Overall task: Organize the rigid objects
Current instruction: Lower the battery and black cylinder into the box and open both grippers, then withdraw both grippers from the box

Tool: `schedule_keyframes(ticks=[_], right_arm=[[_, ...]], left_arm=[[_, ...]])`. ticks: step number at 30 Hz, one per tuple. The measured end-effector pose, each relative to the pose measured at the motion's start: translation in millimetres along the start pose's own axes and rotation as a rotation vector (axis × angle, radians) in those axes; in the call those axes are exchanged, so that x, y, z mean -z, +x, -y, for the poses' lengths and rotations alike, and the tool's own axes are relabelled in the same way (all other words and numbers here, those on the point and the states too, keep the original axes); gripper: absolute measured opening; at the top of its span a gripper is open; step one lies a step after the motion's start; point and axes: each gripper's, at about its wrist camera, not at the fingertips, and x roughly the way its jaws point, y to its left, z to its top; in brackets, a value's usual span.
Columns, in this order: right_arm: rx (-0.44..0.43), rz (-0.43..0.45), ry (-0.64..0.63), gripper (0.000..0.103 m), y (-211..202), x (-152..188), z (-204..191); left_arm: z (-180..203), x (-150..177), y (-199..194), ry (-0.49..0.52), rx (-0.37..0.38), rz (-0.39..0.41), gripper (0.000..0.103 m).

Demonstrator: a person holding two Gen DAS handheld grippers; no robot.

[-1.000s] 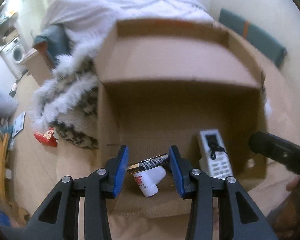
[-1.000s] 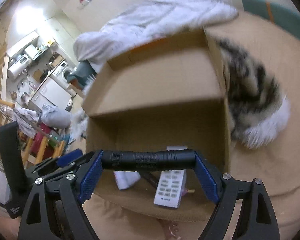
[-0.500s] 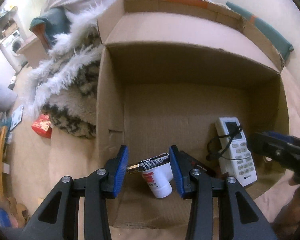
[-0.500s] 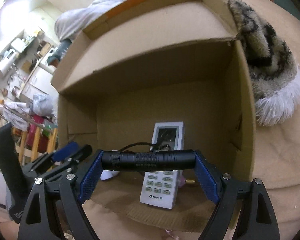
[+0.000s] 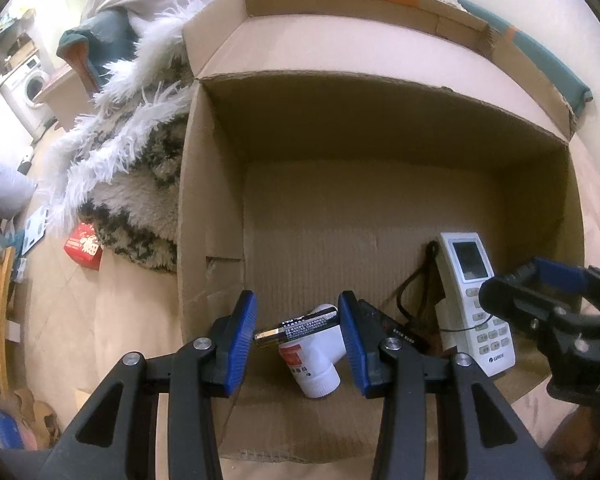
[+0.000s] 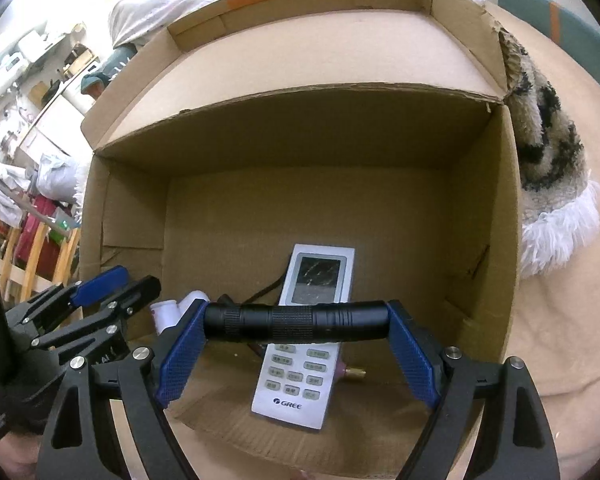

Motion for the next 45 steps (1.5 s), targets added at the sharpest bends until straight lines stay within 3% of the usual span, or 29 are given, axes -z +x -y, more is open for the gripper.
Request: schedule_keyframes(ticks=[17, 19, 21, 25, 45], right_arm=[[-0.019, 0.029, 0.037, 0.092, -5.5, 0.7, 7.1], [-0.023, 0.033, 0.04, 0.092, -6.3, 0.5, 7.4], [-0.029, 0.039, 0.04, 0.092, -7.6, 0.3, 7.2], [-0.028, 0.06, 0.04, 0.099, -12.6, 1.2, 9.6], [-0.028, 0.072, 0.046, 0.099, -16.6, -2.7, 9.1]], left_arm=[[4.7, 5.2, -1.2, 0.022, 0.01, -0.012, 0.039], [6.5, 5.1, -2.1, 0.028, 0.011, -0.011, 0.045], [7.4, 4.1, -3.1, 0.028, 0.009, -0.006, 0.059], [10.9, 2.8, -6.1, 0.031, 0.007, 0.003, 0.067], [12.6, -0.2, -16.4, 0.031, 0.037, 0.015, 0.068]])
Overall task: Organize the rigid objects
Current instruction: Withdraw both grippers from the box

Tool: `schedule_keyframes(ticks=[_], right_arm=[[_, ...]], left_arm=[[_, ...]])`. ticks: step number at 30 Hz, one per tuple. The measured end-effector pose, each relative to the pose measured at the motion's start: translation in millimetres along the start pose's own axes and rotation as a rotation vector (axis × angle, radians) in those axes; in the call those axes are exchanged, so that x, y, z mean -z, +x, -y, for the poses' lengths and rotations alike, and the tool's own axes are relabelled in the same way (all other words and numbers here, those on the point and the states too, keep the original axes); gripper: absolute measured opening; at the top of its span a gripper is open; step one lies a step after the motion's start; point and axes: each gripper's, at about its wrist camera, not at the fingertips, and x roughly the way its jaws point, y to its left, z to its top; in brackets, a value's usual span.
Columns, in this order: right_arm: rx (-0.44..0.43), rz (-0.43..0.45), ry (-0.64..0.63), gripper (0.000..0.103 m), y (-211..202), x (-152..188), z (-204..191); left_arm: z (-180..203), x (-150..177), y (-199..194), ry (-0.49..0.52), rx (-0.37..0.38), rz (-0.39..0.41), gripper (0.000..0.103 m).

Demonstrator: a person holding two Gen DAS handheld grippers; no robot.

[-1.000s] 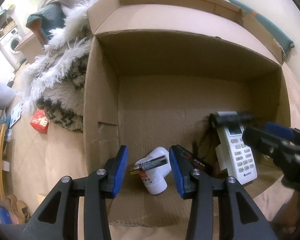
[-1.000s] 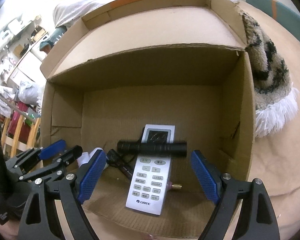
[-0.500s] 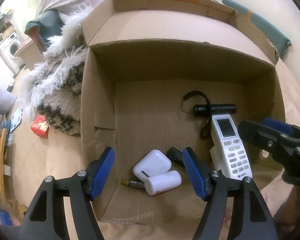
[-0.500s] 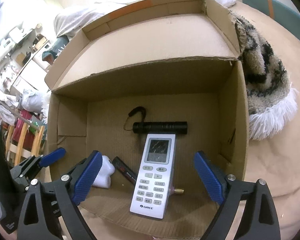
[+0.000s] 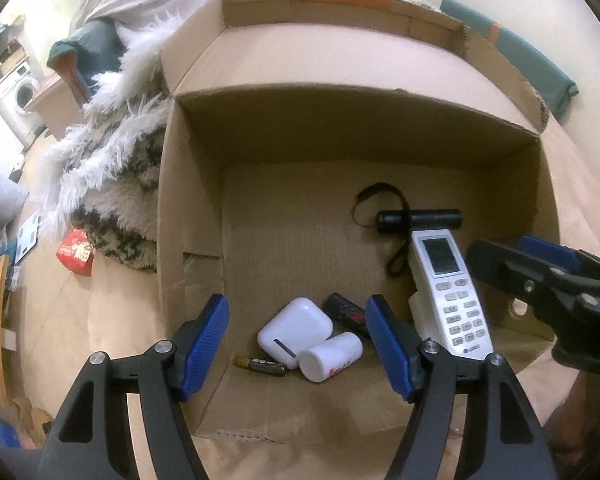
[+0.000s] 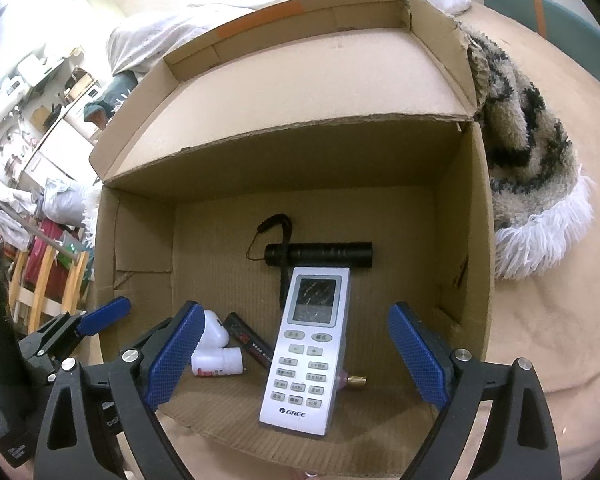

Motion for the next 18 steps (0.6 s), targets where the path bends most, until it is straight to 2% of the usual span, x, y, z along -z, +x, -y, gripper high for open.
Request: schedule_keyframes(ticks=[13, 18], right_arm=[[0.014, 0.1, -0.031, 0.099, -52.0, 14.7, -5.3], [0.009, 0.085, -0.059, 0.099, -62.7, 28.7, -8.2]], left_arm=[[-11.2, 0.8, -42.7, -0.06, 0.043, 0.03, 0.068], [-20.9, 13.2, -57.6, -0.091, 0.037, 0.011, 0.068]])
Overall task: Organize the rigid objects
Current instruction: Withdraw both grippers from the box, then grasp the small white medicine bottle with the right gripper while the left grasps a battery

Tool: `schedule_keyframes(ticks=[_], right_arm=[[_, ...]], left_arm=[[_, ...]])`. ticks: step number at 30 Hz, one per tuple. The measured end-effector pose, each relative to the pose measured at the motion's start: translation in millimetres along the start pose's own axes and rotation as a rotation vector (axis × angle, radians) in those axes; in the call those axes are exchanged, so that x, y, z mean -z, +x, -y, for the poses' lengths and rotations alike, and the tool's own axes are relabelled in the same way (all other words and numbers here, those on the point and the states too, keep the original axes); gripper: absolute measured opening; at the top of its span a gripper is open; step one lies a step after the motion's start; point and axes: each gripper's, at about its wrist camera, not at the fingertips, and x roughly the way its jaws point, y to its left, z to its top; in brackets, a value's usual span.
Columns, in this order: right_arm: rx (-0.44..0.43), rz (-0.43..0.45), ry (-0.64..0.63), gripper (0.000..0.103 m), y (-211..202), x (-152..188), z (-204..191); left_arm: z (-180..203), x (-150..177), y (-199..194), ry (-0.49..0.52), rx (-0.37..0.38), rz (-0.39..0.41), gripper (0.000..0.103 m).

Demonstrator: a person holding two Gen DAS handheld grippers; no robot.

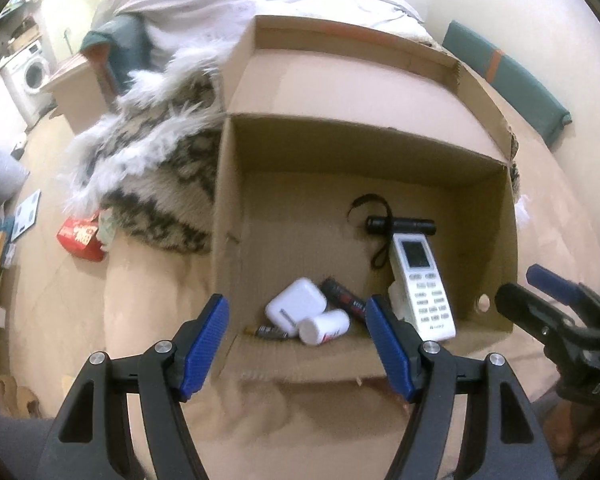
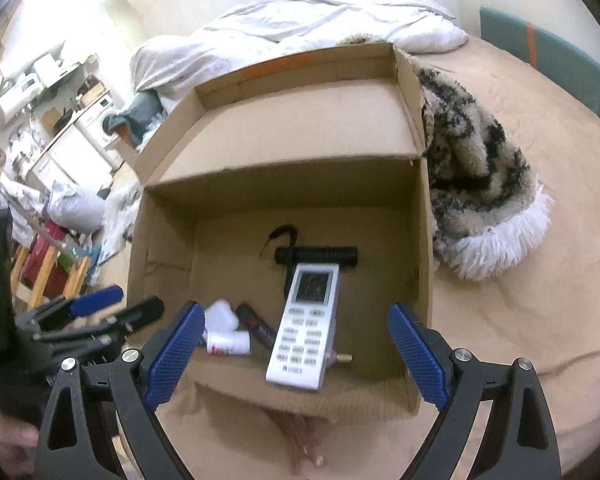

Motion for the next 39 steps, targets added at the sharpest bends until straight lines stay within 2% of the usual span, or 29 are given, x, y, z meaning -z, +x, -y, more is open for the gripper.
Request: schedule_keyframes(ticks=[6, 12, 15, 20, 25, 28, 31, 32, 33, 35, 38, 39], right_arm=[[-0.026, -0.013, 0.028, 0.099, -11.2, 15.2, 0.8], [-0.032, -0.046, 0.087, 0.099, -10.5, 40.5, 10.4], [-0.068, -0.099, 0.136, 0.099, -3.3, 51.7, 15.8], [-0.051, -0.149, 0.194, 0.099, 6.0, 56.8, 28.6], [-0.069, -0.244, 0.296, 0.099, 29.5, 63.5, 44.0], [-0.054, -0.308, 0.282, 0.099, 45.5, 68.0, 40.6], [0.009, -0.357, 0.227, 0.099, 61.4, 66.6, 34.3], [0.045, -0.358, 0.218, 0.096, 65.2, 65.4, 35.2], [0.077, -0.356, 0.223, 0.085, 68.8, 63.4, 38.6], [0.094, -0.377, 0.243, 0.072, 77.4, 61.2, 45.2], [0.091, -0.418, 0.241, 0.061, 95.4, 59.4, 46.0], [0.092, -0.425, 0.227, 0.061, 100.2, 58.4, 43.2]], left_arm=[[-10.4, 24.6, -15.2, 0.011, -0.02, -0.011, 0.068], [-22.2, 40.5, -0.9, -0.011, -0.057, -0.07, 0.068], [-27.2, 40.8, 5.0, -0.018, -0.091, -0.077, 0.068], [-34.6, 41.5, 9.8, -0.054, -0.079, -0.092, 0.068], [-42.9, 45.0, 16.8, -0.104, -0.073, -0.128, 0.068], [-43.2, 46.1, 19.2, -0.114, -0.058, -0.147, 0.068], [-41.5, 45.6, 19.5, -0.118, -0.047, -0.148, 0.068], [-40.6, 45.3, 19.6, -0.118, -0.042, -0.15, 0.068], [-40.0, 45.3, 19.6, -0.119, -0.034, -0.153, 0.068], [-39.8, 45.6, 18.7, -0.124, -0.024, -0.155, 0.068], [-39.5, 46.0, 18.2, -0.124, -0.012, -0.158, 0.068], [-39.3, 45.9, 18.6, -0.123, -0.011, -0.16, 0.068]])
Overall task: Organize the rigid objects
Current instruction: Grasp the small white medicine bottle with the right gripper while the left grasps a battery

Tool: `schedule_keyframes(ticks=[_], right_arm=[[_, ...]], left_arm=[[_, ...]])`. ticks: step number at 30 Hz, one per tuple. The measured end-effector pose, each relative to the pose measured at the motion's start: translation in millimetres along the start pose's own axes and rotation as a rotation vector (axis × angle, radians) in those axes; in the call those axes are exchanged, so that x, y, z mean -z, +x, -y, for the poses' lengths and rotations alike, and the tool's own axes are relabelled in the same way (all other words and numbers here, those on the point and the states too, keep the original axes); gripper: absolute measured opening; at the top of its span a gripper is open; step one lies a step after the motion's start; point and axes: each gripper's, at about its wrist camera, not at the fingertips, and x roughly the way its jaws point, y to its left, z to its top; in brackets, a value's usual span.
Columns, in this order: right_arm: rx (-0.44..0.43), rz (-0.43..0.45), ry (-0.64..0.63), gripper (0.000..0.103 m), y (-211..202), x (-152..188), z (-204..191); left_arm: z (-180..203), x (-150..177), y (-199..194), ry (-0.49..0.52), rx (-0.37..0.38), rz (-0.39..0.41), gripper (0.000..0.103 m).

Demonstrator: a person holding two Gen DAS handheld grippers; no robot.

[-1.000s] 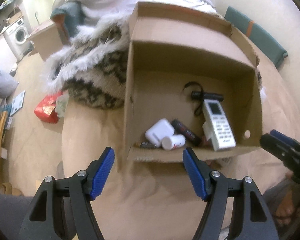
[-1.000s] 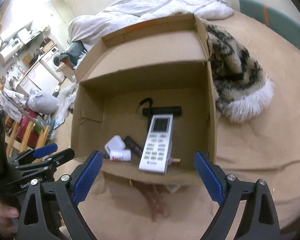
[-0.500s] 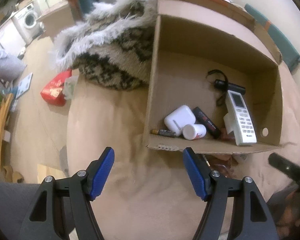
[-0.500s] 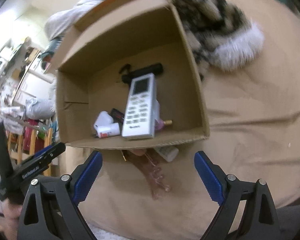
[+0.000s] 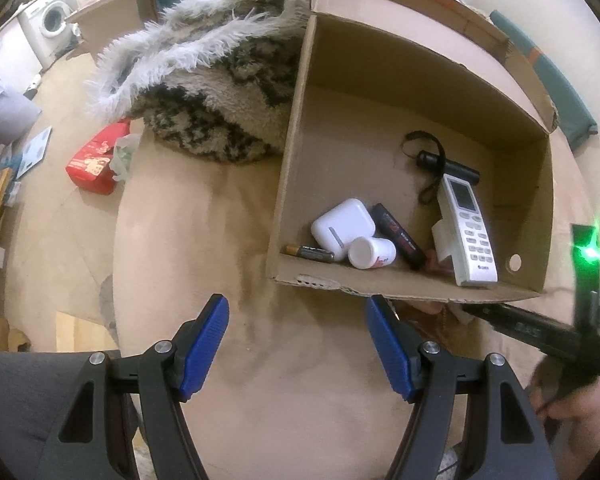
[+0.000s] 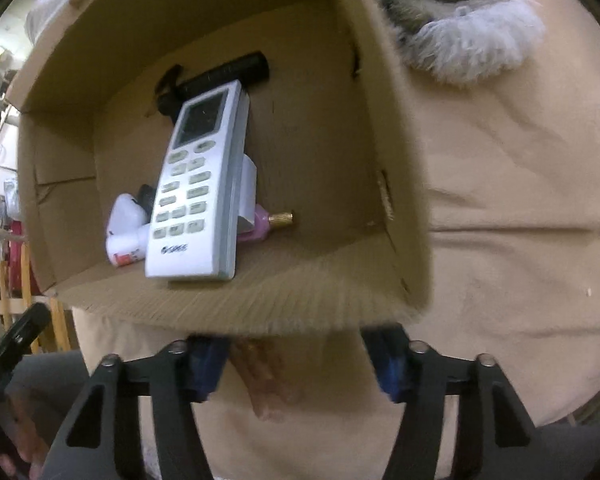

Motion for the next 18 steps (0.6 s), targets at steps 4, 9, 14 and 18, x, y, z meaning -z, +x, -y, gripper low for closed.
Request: schedule_keyframes(ticks=[4, 9, 14, 18], right_arm=[[0.058, 0.022, -0.089, 0.059, 15.4, -5.6, -21.4], [0.14, 0.033, -0.179, 0.049, 30.2, -0.4, -40.1], [0.135, 0.002, -0.152, 0.029, 20.7, 8.1, -32.8], [0.015, 0.009, -0.069, 0.029, -1.8, 20.3, -22.8]], left_arm=[[1.1, 0.4, 3.3, 0.005, -0.011, -0.006, 0.068], [2.3, 1.1, 8.3, 0.015, -0.022, -0.018, 0.068], [6.3, 1.6, 18.3, 0.03, -0.012, -0.057, 0.068], [15.8, 4.9, 30.6, 0.057, -0.005, -0.094, 0.068]])
